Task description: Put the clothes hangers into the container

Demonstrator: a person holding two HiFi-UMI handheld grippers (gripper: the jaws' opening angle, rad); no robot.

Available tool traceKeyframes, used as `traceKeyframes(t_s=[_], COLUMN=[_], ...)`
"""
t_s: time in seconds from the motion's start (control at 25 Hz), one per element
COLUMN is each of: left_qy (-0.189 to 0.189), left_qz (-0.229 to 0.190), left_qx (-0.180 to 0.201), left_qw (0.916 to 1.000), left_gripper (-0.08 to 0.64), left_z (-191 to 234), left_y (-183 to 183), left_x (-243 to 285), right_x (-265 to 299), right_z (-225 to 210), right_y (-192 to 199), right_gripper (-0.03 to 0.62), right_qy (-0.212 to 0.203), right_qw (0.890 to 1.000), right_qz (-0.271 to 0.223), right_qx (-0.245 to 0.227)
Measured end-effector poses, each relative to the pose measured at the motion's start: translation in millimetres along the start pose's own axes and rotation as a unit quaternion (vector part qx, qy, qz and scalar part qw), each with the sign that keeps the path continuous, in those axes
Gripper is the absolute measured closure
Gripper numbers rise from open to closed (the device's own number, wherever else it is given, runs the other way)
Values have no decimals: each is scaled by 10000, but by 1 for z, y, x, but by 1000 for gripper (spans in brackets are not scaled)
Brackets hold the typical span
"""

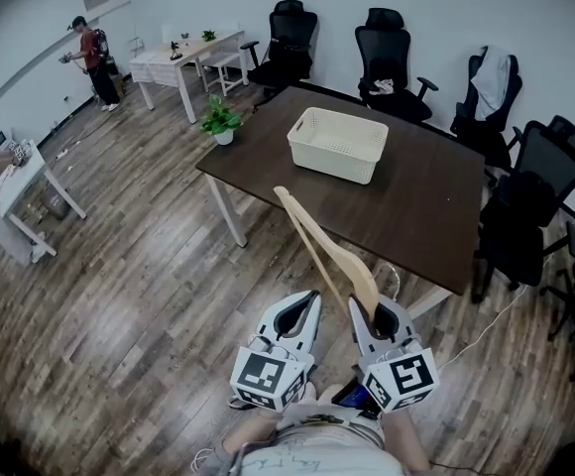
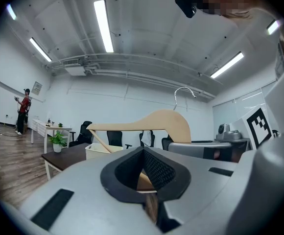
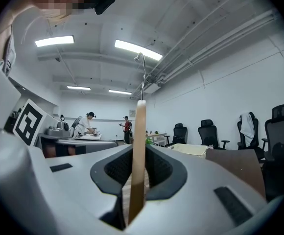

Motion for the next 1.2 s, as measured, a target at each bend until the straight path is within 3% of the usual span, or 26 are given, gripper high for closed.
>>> traceKeyframes(t_s=[0.48,0.92,1.2], left_qy=[-95,-513,-780], left_qz=[78,-87,-99], left_qx=[-111,-62,-93], left_qw=[9999,9986,9969], left_gripper=[549,549,549], left_z=[8,4,-4], left_y=[3,-24,-23], left_x=[52,126,154], right_x=[30,64,70], right_z=[-48,-123,-156], right_y=[-2,-29,-29], right_gripper=[534,534,534], right_qy=[-136,-619,-867], right_qw=[9998,9980,9961], right_qz=[130,91,91], right_qx=[1,-121,-100])
Point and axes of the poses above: the fingertips, and each gripper's own axes: x forward along the fingers, z to its left, y out of its underside, the point moved 5 cm from there along -x, backward along the fingers, and after that the axes turned 6 degrees about -y, right-handed, at the moved point
